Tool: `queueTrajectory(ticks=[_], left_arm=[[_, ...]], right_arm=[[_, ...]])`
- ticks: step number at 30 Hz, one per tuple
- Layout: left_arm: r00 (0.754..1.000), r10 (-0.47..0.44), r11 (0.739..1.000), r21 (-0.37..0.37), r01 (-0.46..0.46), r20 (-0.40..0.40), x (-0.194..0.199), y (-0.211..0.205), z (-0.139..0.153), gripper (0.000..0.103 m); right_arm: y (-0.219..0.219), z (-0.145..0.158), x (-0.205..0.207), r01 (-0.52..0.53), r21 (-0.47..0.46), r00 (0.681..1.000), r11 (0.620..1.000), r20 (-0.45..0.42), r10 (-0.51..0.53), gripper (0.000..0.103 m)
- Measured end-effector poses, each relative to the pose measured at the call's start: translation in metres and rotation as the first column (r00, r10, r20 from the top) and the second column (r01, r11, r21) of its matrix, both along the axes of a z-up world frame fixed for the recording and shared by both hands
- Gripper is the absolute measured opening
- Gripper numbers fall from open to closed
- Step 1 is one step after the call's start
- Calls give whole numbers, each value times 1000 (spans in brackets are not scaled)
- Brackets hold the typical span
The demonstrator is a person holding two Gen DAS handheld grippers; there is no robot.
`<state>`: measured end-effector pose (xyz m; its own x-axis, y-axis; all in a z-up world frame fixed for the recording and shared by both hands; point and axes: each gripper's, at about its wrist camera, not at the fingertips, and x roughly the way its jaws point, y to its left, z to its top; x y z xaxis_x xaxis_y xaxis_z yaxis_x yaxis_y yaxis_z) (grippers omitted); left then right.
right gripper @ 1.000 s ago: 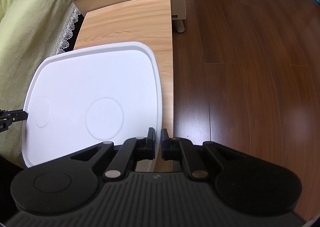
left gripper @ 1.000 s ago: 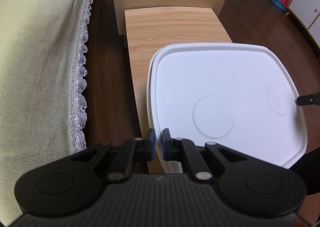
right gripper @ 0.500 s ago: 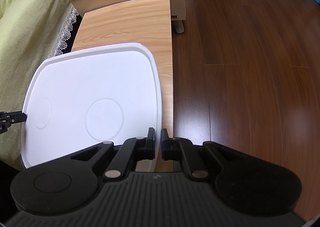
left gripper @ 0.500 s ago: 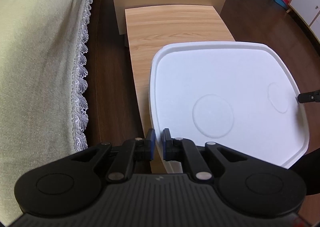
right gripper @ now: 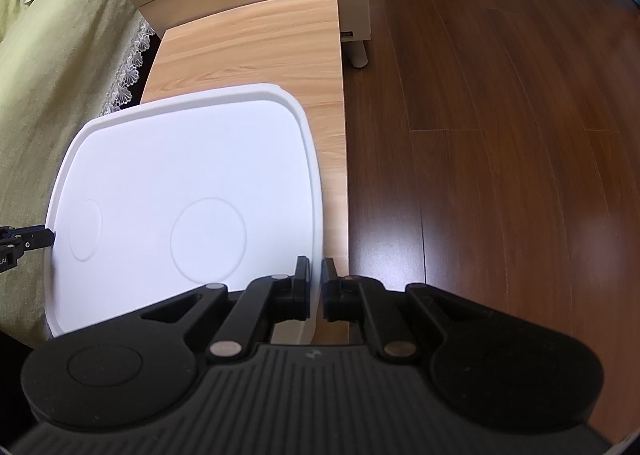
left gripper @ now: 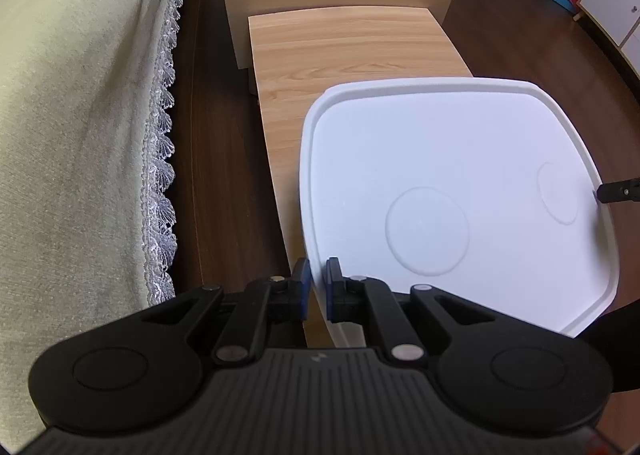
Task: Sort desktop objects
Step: 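Press the white lid down onto the basin with both tools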
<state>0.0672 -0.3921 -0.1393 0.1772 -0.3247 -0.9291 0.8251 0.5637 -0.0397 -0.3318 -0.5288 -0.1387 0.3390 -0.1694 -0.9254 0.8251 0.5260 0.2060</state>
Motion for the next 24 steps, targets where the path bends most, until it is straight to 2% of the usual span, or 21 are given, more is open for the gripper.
queueTrajectory(ticks=[17,24], left_arm=[[1000,-20,1000,15,20,14,-4,1,0,6],[1000,-30,999,29,30,7,-9,4,0,7]], right_arm=[[1,-2,3,3,-7,1000,1000,-7,-3,6],[6,0,9,-39,-34,998,999,-49,37,6]])
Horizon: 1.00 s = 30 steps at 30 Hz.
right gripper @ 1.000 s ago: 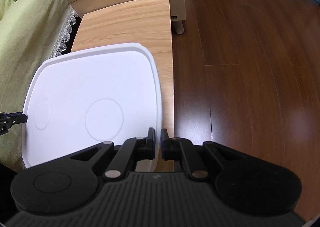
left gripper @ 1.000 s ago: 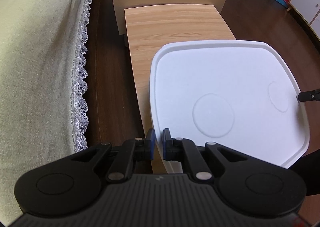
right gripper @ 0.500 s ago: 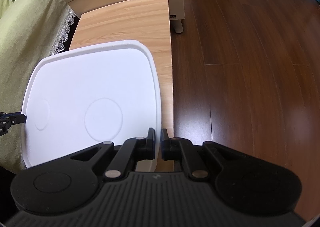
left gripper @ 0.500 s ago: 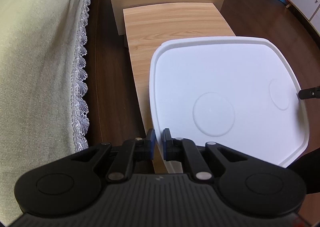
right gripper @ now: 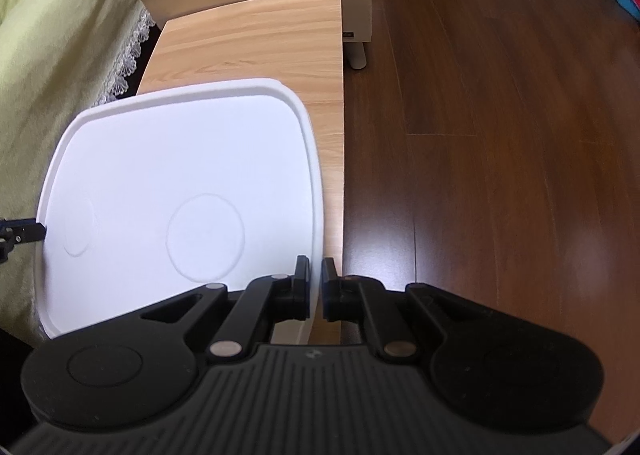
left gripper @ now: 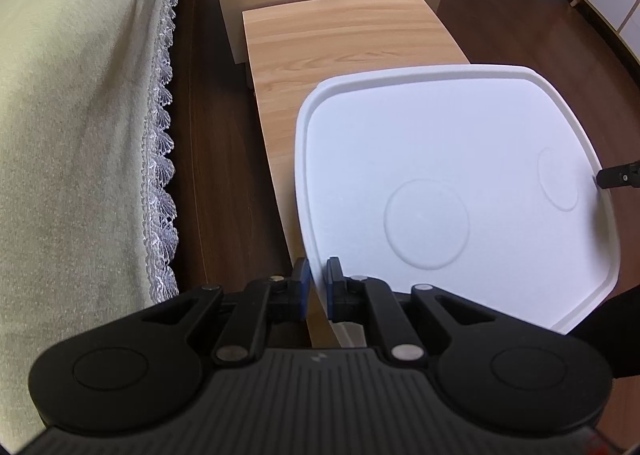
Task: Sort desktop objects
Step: 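Press the white lid down onto the basin with both tools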
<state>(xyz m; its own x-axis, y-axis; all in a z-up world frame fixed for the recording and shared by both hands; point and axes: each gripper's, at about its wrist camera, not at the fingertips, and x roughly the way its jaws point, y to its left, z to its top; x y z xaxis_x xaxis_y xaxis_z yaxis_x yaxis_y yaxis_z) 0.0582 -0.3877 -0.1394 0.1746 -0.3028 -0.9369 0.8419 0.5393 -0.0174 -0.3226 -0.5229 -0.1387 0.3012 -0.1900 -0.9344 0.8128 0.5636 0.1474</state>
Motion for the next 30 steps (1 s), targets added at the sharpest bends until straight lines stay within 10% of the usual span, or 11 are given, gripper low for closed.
queueTrajectory(ticks=[30], left_arm=[[1000,-9,1000,5,8,15,0,-3,-4,8]], right_arm=[[4,2,-6,-9,-2,1000,1000,10,9,6]])
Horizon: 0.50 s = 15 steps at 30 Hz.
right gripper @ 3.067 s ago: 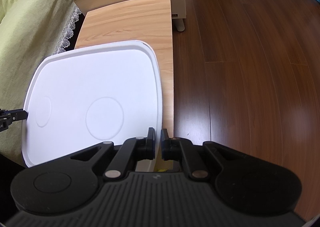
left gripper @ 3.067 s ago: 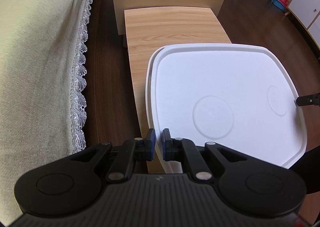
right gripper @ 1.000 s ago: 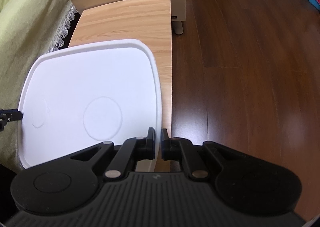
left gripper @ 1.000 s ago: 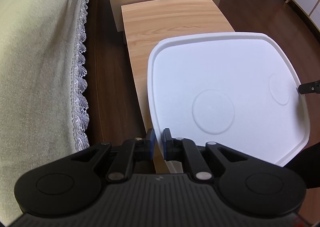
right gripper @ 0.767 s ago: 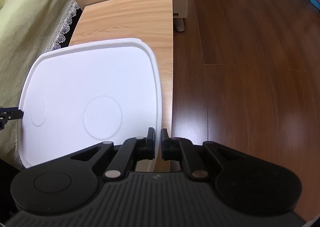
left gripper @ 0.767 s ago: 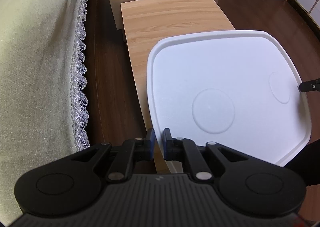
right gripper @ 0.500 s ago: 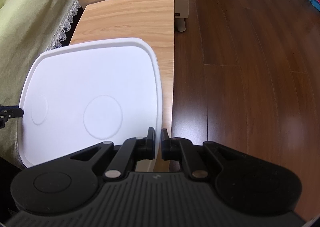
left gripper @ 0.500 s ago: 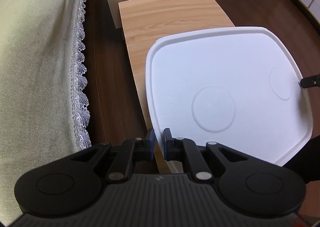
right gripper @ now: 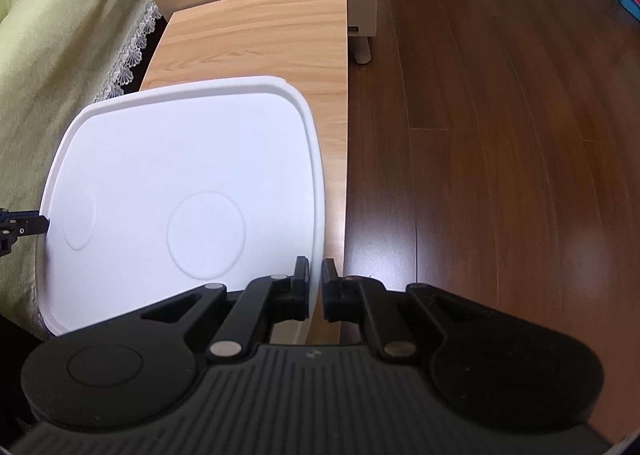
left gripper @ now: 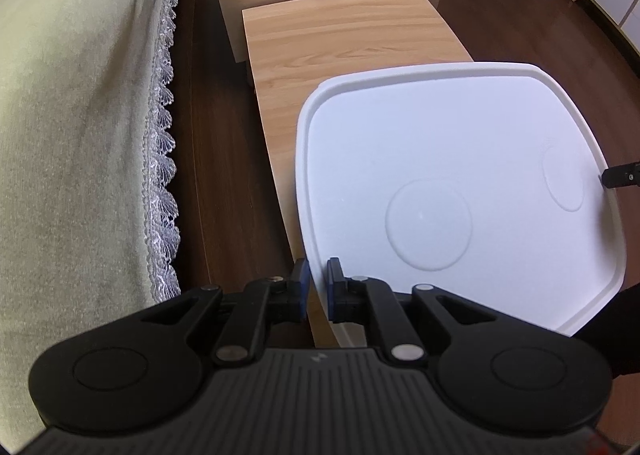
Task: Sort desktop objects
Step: 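Press the white lid down onto the basin with both tools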
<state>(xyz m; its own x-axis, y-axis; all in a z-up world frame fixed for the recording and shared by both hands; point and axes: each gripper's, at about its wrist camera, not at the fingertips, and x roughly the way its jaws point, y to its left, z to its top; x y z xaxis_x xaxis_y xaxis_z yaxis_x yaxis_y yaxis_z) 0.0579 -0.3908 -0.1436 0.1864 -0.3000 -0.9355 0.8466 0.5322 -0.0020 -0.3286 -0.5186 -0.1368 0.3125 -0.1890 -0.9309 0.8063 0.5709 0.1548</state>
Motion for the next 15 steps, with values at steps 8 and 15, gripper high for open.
queueTrajectory(ticks=[8,15], left_arm=[[1000,9,1000,-20,-9,2,16,-14,0,8],[1000,17,999,-39,-18,-4,21,-14,0,8]], right_arm=[[-18,0,11,-4,-34,1000,999,2,4,6],[-28,-2,14,0,-45,1000,999,15,1,6]])
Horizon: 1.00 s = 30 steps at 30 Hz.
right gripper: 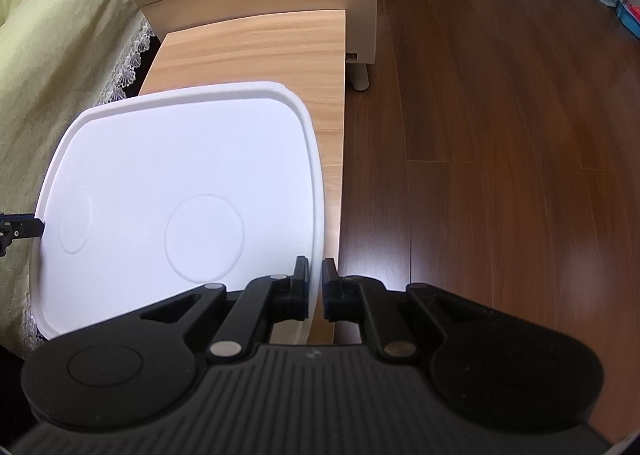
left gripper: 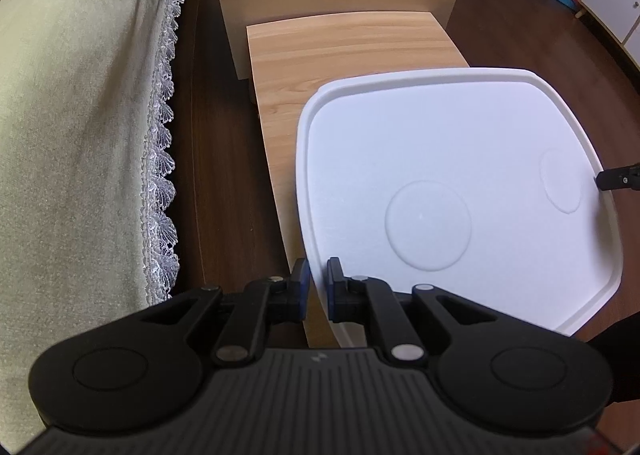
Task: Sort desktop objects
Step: 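Press the white lid down onto the basin with both tools, then open both tools and release the white lid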
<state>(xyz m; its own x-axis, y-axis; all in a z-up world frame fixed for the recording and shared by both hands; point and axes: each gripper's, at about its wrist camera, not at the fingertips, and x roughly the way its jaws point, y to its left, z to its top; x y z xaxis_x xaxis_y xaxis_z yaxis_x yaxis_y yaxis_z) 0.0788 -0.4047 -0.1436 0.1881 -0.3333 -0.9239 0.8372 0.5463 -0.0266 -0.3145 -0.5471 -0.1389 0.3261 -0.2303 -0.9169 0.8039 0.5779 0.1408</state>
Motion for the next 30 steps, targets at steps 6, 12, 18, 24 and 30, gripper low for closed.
queueTrajectory(ticks=[6,12,18,24,30], left_arm=[[1000,-2,1000,-5,2,-2,5,-2,1,8],[1000,-1,1000,-3,1,6,3,-2,2,8],[1000,23,1000,-15,-23,2,2,7,8,59],[1000,1,1000,-12,-1,-11,-8,19,12,59],[996,-86,994,65,86,1,-30,22,4,59]], right_arm=[[2,-1,-1,5,-7,1000,1000,0,-5,7],[0,-1,-2,20,2,1000,1000,12,-20,8],[2,4,-7,59,-1,997,998,46,-59,30],[13,7,-13,72,2,997,997,37,-72,33],[37,-3,-20,60,60,998,996,-18,-59,34]])
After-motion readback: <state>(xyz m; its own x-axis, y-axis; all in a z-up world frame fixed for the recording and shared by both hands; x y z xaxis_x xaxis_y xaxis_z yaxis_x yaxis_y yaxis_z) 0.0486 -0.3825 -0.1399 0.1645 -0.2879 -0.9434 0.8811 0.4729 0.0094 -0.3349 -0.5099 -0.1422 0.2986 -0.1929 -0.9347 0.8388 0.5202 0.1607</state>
